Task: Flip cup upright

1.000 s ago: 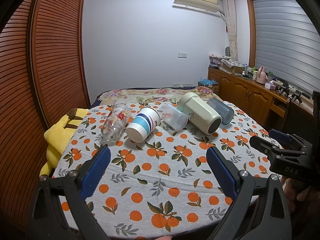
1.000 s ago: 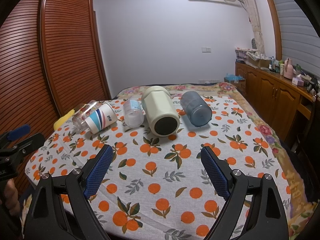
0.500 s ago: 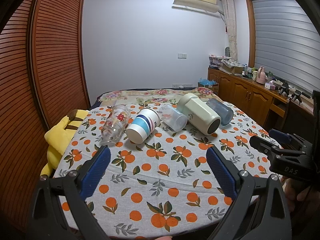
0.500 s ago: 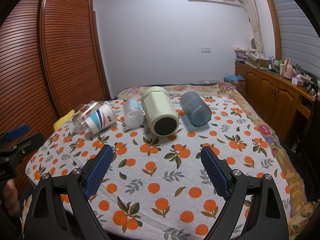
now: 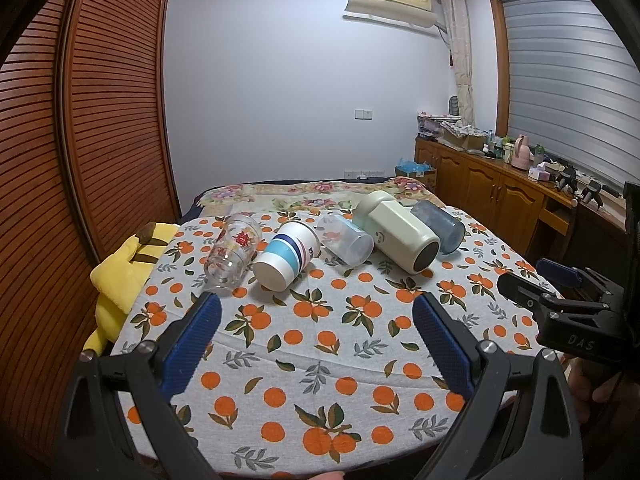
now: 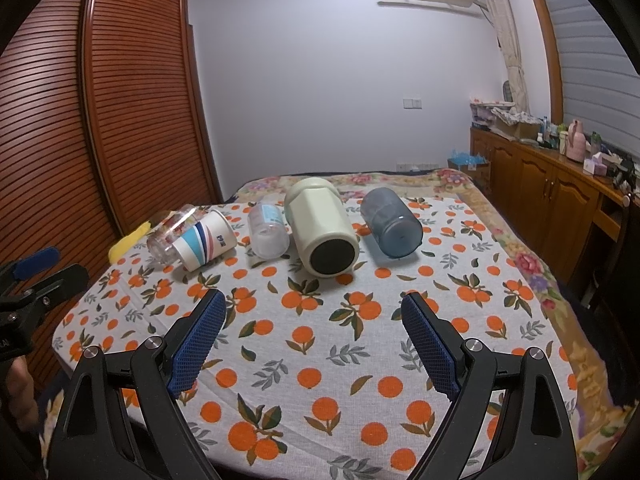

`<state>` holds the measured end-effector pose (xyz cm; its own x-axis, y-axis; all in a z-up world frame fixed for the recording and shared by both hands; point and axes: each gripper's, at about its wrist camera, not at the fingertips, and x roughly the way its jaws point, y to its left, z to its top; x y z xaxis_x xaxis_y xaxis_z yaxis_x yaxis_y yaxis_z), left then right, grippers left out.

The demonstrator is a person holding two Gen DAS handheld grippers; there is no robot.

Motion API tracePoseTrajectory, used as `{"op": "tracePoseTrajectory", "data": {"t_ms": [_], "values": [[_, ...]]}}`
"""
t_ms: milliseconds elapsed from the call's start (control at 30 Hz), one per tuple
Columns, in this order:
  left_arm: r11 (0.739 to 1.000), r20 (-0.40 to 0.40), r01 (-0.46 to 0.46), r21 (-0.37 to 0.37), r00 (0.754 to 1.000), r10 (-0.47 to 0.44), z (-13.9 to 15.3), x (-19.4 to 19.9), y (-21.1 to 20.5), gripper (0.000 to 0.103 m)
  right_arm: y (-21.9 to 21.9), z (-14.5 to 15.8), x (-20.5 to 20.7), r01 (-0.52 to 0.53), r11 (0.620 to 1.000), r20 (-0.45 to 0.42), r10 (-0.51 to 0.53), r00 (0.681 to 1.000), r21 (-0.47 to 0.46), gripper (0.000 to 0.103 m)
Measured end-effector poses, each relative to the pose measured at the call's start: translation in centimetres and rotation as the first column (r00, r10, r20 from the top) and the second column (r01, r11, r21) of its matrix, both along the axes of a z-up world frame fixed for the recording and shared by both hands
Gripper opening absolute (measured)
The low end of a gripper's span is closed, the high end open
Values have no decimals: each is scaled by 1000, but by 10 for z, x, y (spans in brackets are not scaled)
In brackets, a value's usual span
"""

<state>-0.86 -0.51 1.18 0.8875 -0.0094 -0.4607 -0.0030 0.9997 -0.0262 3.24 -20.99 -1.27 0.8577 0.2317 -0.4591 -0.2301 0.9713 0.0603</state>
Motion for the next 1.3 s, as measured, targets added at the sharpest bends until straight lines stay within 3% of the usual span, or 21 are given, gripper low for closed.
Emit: {"op": "tracePoseTrajectory", "data": {"t_ms": [767,1000,1300], "values": [[1000,-17,2,6,1000,-2,-3,5,4,97,1,-2,2,2,1000,0,-2,1000,-3,91],[1000,-74,22,1,997,-22,-18,28,13,97,0,-4,11,-15,1000,-16,14,1000,-25,91],[997,-128,60,55,990,-52,-25,71,21,97,10,-4,38,-70,996,-33,68,997,-56,91]]}}
